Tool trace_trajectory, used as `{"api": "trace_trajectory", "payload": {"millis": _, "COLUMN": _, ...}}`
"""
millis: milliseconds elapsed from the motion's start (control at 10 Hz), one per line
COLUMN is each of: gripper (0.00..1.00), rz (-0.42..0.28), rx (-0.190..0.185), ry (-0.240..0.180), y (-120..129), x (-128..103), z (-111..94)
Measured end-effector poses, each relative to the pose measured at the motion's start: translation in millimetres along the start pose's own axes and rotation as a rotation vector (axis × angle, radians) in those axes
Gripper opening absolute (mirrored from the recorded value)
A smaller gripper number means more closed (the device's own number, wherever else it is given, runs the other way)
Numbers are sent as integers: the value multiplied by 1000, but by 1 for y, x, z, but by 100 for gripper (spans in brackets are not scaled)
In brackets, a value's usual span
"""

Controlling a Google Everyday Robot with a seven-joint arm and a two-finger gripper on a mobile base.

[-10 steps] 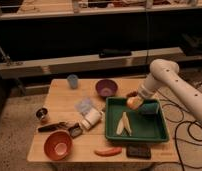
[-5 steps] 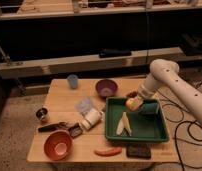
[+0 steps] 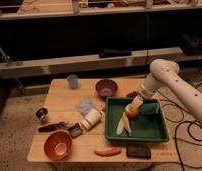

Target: Place apple in tray

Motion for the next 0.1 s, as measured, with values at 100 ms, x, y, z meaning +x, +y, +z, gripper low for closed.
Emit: {"api": "trace_trajectory", "payload": {"millis": 100, "gripper": 80, "rz": 0, "rx": 0, "ry": 0, "y": 0, "x": 0, "z": 0}}
